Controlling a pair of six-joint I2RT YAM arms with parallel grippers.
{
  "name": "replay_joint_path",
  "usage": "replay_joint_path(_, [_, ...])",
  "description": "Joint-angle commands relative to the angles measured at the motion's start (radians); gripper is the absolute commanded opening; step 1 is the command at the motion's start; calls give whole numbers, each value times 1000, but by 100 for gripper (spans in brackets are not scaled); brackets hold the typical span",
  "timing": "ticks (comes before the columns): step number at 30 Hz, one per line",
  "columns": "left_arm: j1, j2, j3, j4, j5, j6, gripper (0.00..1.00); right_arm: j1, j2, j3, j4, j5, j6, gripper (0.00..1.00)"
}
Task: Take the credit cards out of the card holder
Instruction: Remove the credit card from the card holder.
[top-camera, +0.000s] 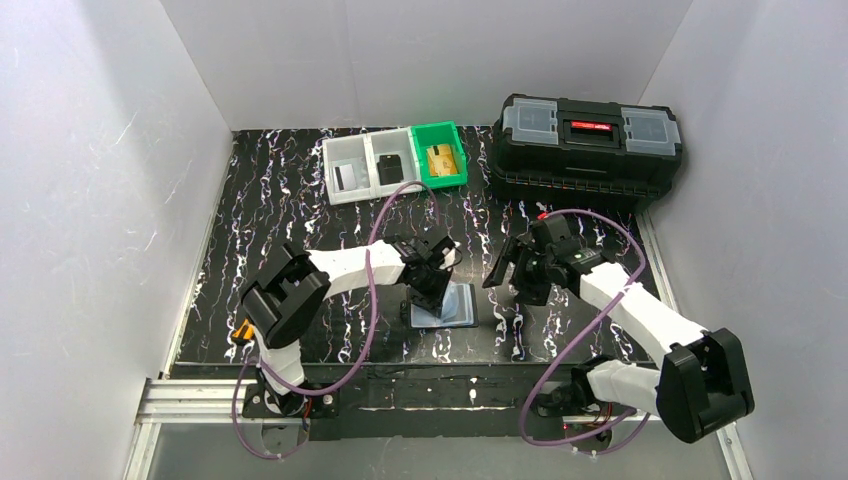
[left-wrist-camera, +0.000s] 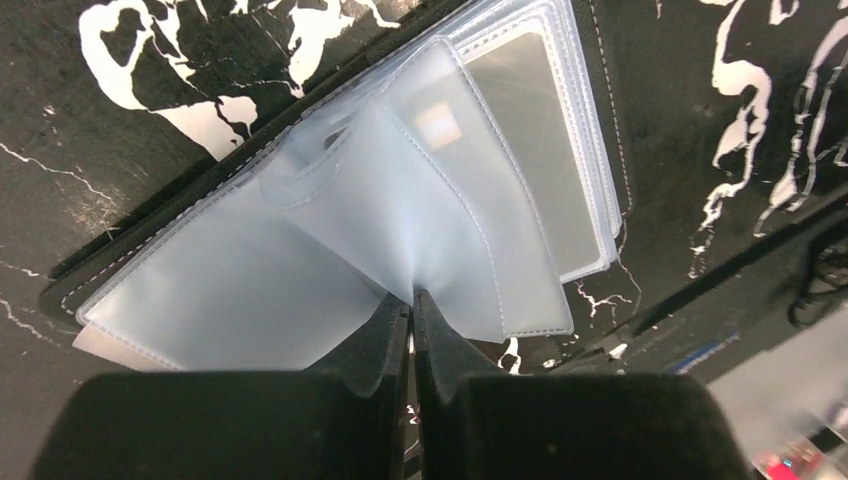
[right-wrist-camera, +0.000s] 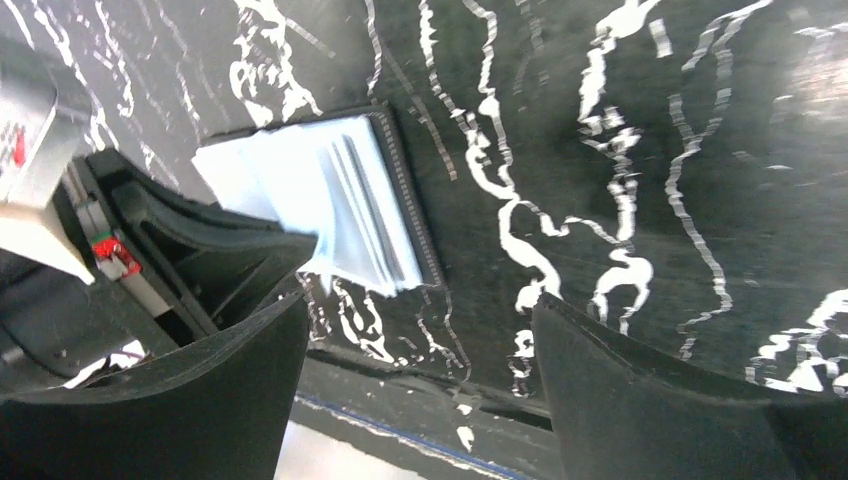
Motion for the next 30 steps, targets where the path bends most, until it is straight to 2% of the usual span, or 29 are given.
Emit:
replay_joint_path(1, [47, -27, -71, 56, 116, -10, 0, 71, 29, 5, 104, -59, 66, 85])
replay_joint_path(9, [72, -38, -114, 106, 182, -31, 0, 157, 141, 31, 207, -120, 124, 65])
replay_joint_path(14, [78, -37, -127, 117, 192, -34, 0, 210, 238, 66, 235, -120, 131, 58])
replay_joint_path(30, [80, -38, -136, 140, 229, -38, 0, 265, 381, 97, 278, -125, 142, 52])
